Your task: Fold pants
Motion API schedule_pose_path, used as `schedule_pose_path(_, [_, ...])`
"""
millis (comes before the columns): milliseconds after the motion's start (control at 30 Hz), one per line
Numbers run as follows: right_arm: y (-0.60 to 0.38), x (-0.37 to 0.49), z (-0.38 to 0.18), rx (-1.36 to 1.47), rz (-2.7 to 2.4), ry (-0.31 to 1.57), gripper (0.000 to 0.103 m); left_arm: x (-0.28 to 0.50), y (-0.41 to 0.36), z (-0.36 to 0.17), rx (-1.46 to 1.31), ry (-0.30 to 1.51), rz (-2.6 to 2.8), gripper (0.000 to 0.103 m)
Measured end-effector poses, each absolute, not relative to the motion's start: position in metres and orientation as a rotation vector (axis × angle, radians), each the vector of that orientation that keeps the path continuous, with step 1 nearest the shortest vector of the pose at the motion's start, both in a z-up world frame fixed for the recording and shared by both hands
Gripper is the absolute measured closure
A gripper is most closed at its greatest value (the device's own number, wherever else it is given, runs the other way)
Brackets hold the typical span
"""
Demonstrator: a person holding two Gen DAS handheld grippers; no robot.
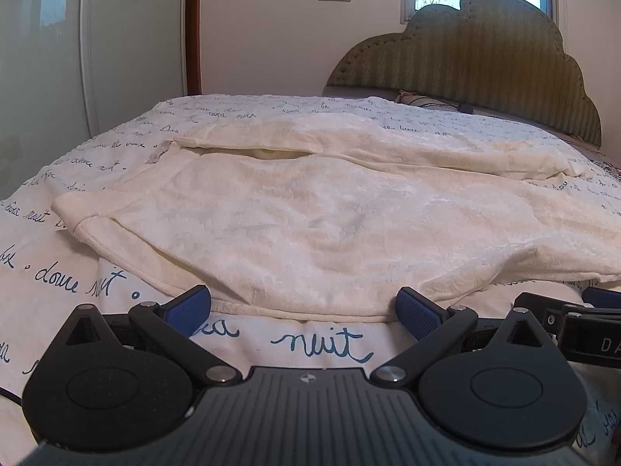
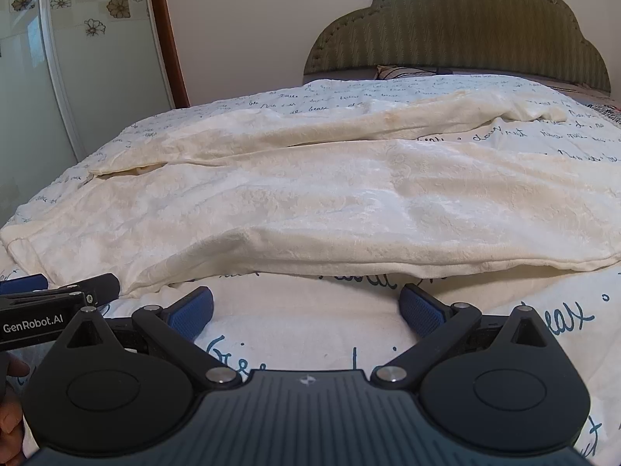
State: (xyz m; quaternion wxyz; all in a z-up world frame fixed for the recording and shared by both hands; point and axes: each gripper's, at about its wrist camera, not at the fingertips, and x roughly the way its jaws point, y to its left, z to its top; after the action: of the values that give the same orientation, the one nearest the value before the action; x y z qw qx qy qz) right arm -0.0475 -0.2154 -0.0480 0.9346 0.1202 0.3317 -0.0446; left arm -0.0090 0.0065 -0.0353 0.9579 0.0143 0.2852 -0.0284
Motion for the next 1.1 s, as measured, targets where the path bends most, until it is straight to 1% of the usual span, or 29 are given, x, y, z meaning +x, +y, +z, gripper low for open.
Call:
schedule_pose_path(200, [-0.214,-0.046,-0.046,0.23,-0.093,0.701,0.0,-0.009,0.007,-0.035,0.028,0.579,-0.059,0.0])
schedule_pose_path(333, [-0.222,-0.047,-0.034,0.261,0.019,0.719,0.0,-0.011,0.006,-0.032,0.05,0.579,-0.088,0.0])
schedule_pose_path(467, [-0.243,-0.044,-0.007,0.387,0.174,0.637,0.0,-0.015,0.008,-0.022,0.093,0.573,-0.141,0.001])
schedule_pose_path(567, [-0.249,-0.026,0.021,0.356,0.231,0.528,0.0,-0.014,0.015,-0.009,0.076,0.538,-0.154,0.001])
schedule_pose_path(667, [-0.248,0.012,0.041,0.285,0.281,0.487,0.0,-0.004,0.025,0.006,0.039,0.513,-0.155,0.001])
schedule_pose_path(733, [-0.242,0.047,0.048,0.207,0.346,0.493,0.0,0.006,0.032,0.011,0.019,0.511,-0.137,0.001])
schedule_pose_path(800, [-0.232,0.087,0.049,0.095,0.383,0.505,0.0,0.018,0.04,0.015,0.001,0.515,-0.112,0.001])
schedule_pose_path(933, [-0.22,0.176,0.041,-0.04,0.403,0.571,0.0,0.037,0.056,0.02,-0.042,0.537,-0.082,0.001])
schedule_pose_path(1100, [-0.224,0.291,0.015,0.036,0.364,0.717,0.001,0.058,0.07,0.022,-0.032,0.554,-0.064,0.001])
